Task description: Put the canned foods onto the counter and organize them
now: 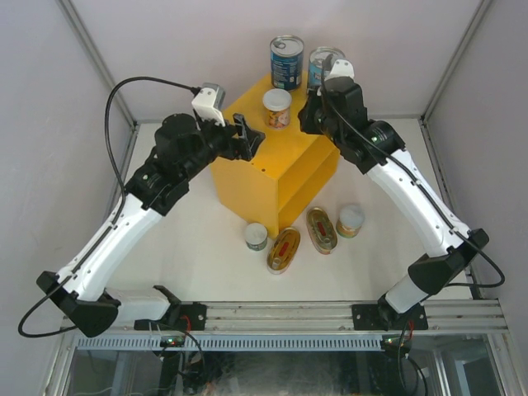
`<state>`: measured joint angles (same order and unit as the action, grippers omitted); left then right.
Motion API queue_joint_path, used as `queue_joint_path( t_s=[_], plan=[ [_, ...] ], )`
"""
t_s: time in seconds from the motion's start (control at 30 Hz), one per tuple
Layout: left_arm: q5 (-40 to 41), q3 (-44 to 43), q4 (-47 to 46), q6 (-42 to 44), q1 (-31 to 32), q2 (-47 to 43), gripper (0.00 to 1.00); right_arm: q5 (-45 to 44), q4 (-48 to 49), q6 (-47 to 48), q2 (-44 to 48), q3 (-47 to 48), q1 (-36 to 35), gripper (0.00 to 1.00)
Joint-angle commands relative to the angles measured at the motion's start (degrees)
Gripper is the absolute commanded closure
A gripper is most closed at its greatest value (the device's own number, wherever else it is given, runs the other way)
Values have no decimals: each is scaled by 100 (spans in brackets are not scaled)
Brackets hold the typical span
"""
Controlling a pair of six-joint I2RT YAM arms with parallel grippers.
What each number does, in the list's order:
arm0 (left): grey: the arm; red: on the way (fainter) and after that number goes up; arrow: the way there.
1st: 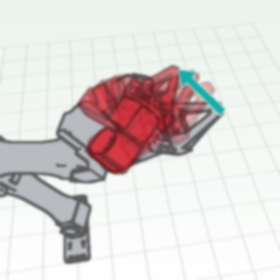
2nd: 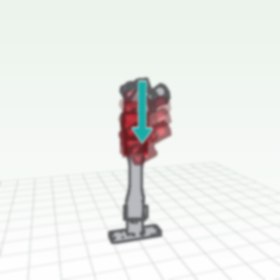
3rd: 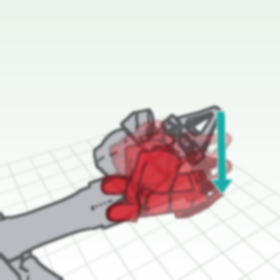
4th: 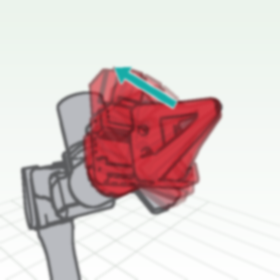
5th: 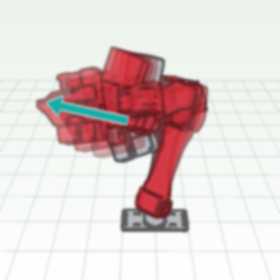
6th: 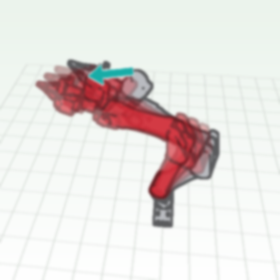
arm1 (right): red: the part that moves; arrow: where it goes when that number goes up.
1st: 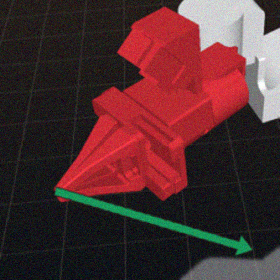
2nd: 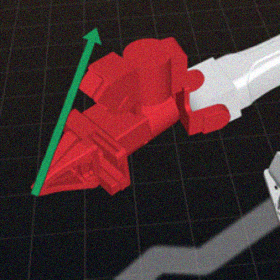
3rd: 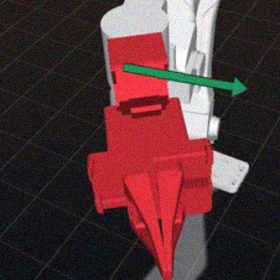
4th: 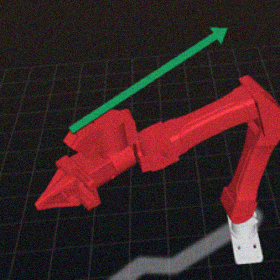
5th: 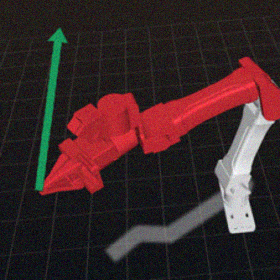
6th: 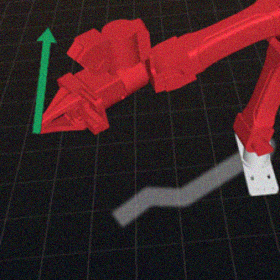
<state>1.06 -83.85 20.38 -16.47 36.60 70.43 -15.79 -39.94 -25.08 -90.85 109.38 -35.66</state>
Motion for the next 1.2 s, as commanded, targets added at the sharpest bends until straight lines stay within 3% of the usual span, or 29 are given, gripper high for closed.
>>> queue_joint_path(
  t_s=[0.0, 1.17],
  plan=[
    [-150, -577, -220, -41, -12, 242, 18, 84, 339, -133, 207, -115, -86, 93],
    [290, -1597, 12, -158, -292, 1478, 21, 485, 715, -138, -734, 556, -227, 94]
  ],
)
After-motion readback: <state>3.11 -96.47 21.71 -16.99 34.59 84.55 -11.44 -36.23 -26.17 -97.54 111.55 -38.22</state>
